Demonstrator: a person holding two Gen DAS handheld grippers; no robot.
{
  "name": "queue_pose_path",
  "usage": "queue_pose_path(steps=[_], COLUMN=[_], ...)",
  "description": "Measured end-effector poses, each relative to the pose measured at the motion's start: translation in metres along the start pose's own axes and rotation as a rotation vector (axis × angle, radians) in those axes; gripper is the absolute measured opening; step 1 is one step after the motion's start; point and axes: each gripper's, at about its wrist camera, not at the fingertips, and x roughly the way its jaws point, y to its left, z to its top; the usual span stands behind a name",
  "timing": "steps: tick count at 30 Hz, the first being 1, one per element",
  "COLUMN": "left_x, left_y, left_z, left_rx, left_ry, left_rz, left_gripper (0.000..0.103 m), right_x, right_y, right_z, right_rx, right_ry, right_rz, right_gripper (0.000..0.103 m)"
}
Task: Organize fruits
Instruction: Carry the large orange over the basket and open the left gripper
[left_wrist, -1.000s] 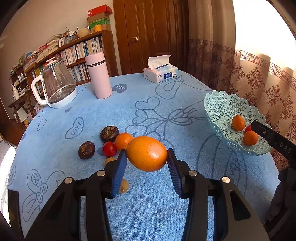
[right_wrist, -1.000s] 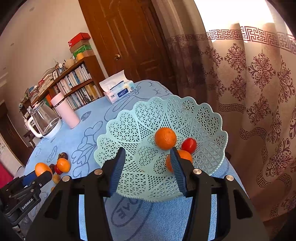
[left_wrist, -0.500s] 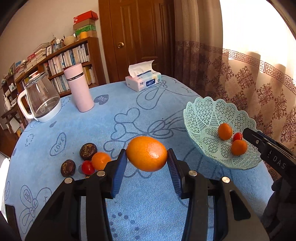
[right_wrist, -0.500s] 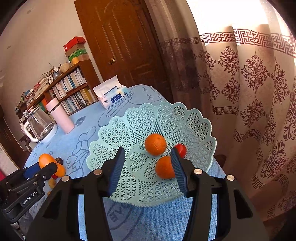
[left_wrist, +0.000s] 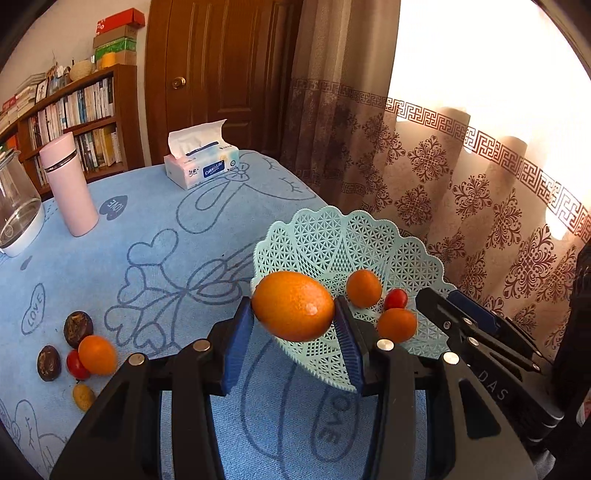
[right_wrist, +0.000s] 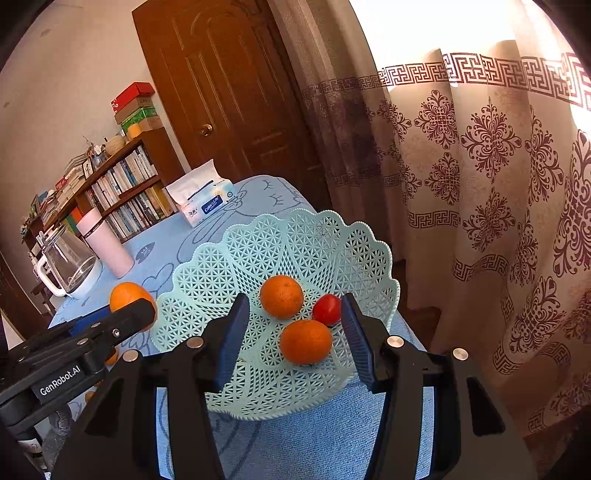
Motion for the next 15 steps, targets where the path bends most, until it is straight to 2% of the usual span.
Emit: queue_pose_path(steps=[6,8,9,12,15], left_x=[0.012,0.013,0.013,0.014,0.015], left_y=[-0.003,-0.001,0.0,0.003,0.005], left_z=[-0.002,-0.003,-0.002,-0.003,-0.005], left_rx=[-0.006,-0.013,-0.016,-0.022,-0.026], left_ry=[0.029,0.029,0.03,0.031,0.037], left_rz=[-0.019,-0.016,-0.014,-0.01,-0.007], left_gripper=[0.045,0.047,0.051,0.054,0.054], right_x=[0.003,0.004,0.004,0.005,0.006], right_y=[-0.002,-0.002,-0.002,-0.003,-0.002], right_z=[-0.001,-0.002,-0.002,-0.003,-0.003], right_rx=[0.005,0.005,0.006,0.013,0.01], right_ry=[0.01,0.014,0.016,0.015,0.016], right_rz=[-0.001,0.0,0.0,0.001,0.001], right_gripper=[0.053,0.053,0.053,0.063,0.063])
